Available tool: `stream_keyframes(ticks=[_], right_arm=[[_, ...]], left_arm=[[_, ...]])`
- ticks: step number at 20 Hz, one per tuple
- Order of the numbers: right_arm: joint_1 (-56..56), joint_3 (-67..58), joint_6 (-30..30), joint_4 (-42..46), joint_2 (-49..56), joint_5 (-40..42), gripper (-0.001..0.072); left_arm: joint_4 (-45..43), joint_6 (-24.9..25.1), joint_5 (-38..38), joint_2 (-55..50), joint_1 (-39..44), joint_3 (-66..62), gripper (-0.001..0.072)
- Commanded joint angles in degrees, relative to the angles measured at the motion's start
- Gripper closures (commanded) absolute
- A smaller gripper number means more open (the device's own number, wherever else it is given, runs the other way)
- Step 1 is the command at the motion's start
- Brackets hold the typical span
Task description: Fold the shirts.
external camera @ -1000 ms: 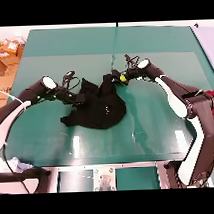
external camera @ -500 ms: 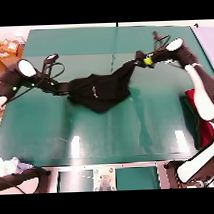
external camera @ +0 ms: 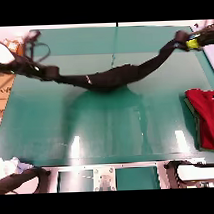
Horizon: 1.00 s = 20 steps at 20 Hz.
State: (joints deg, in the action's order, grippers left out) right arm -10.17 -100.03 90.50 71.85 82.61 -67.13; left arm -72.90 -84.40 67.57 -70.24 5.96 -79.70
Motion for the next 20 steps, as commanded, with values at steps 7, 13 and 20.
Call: stream_keyframes(ticks=[7,13,20], right_arm=[[-7.89,0.13,0.79,7.91,-24.52,-2.54,0.0697],[-8.02,0.17,0.55,7.87,-33.42,-1.97,0.0697],[-8.00,22.23,0.52,0.35,-33.53,-3.93,0.0697]], left_arm=[[-9.79,-2.19,5.77,9.86,-0.07,-23.87,0.0686],[-9.77,-2.12,6.95,13.46,-0.07,-30.53,0.0685],[-6.29,-0.09,21.14,1.22,-0.07,-30.25,0.0686]])
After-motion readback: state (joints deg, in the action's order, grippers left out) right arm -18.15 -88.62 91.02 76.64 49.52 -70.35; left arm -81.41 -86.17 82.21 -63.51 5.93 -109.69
